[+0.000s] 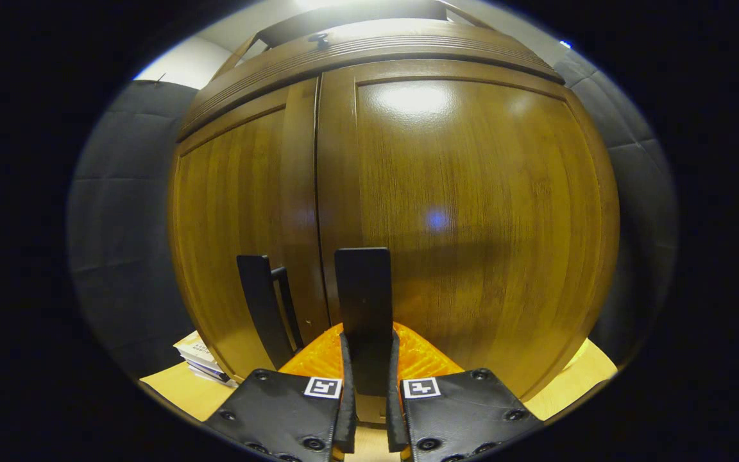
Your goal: Open the right door of the double-door shoe cabinet with the right hand, and open the left door with the left hand.
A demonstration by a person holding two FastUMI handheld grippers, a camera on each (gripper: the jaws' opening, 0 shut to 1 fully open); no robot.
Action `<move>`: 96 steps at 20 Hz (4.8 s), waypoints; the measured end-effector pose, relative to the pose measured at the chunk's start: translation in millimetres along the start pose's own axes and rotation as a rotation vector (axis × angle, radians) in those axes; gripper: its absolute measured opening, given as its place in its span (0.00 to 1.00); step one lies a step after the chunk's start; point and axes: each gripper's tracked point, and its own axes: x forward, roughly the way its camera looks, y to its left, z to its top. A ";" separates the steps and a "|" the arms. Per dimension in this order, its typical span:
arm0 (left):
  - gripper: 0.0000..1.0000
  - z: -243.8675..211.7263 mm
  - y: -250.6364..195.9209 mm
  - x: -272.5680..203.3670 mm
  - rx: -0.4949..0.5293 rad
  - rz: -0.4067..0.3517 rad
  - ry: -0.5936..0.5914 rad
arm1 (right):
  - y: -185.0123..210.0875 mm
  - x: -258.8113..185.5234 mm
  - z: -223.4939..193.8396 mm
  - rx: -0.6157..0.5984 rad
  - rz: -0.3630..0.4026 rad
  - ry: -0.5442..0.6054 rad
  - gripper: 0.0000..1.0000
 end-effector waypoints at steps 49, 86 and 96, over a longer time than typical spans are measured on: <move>0.96 14.2 -33.2 -18.6 -0.055 -0.392 -0.118 | -73.0 -156.2 50.4 0.022 -0.064 0.011 0.20; 0.96 9.9 -46.3 -33.4 -0.057 -0.602 -0.072 | -176.4 -270.3 79.6 0.023 -0.295 -0.108 0.20; 0.96 13.8 -53.7 -23.6 -0.069 -0.598 -0.094 | -156.7 -281.3 85.7 -0.078 -0.276 -0.136 0.97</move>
